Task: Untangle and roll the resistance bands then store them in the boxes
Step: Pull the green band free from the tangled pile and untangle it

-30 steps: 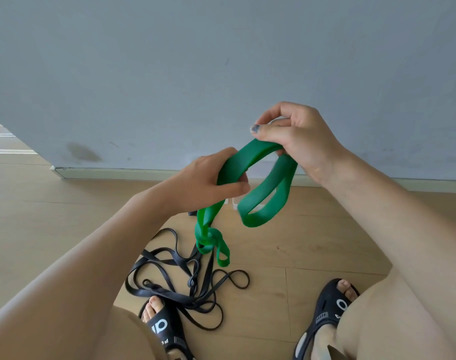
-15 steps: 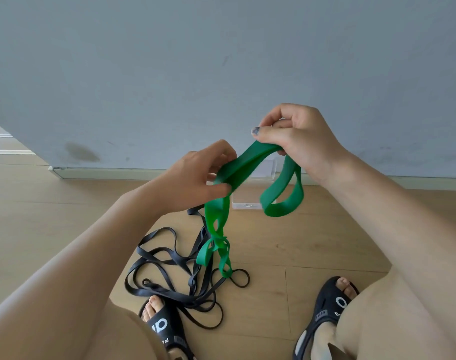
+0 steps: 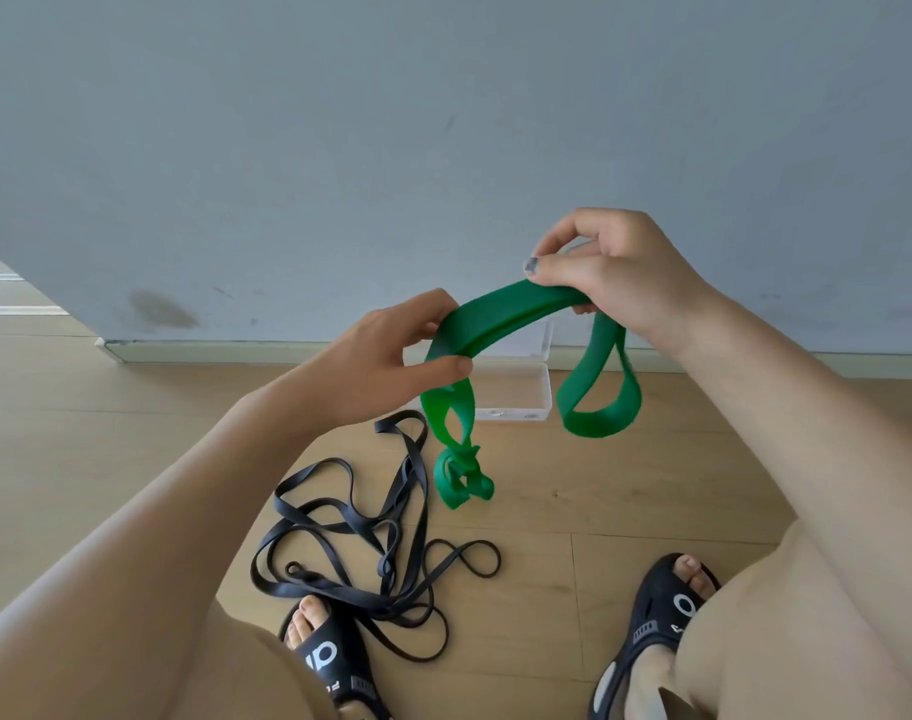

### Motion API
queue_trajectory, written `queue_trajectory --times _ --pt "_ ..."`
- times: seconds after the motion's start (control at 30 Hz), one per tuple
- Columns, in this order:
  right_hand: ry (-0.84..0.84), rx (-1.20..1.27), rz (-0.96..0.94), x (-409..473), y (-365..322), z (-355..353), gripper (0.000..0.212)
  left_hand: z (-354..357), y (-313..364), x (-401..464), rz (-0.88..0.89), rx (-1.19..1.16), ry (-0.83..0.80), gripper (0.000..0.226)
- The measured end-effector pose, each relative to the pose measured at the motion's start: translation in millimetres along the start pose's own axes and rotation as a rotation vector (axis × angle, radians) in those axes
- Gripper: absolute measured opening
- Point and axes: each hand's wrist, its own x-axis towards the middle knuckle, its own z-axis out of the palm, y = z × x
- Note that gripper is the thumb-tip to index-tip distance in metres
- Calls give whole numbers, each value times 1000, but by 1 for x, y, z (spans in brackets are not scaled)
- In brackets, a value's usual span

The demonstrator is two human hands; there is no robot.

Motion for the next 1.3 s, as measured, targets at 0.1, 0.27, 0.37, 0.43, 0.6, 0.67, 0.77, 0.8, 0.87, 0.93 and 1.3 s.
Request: queue_trajectory --times 0.1,0.27,0.37,0.43,0.6,0.67,0.77,0.8,0.87,0.93,1.3 --pt "-36 -92 18 -2 4 -2 10 2 1 1 18 -22 -22 16" --pt "-203 -111 -63 -10 1 13 47 6 9 8 20 10 25 21" --pt "-194 -196 -106 -11 2 21 58 8 10 10 -8 23 59 33" --pt "-177 -205 -98 -9 2 22 54 8 8 10 -9 28 30 37" --pt "-147 30 -87 -9 -4 22 47 23 4 12 -95 271 -117 35" --pt "-112 77 -95 -9 -5 19 44 31 2 13 -113 267 -105 38" --pt "-43 11 -98 -7 -3 8 49 18 -3 11 -140 110 29 30" --pt "-23 -40 -85 -7 -3 4 48 11 -6 10 -151 50 71 27" --pt "-14 -130 -47 -6 1 -3 45 0 -8 5 -144 -19 103 25" --pt "-17 -156 -12 -6 5 -5 46 -2 -6 2 -124 -16 66 28" --pt "-9 -87 24 -7 5 -6 47 6 5 1 -84 -41 72 52"
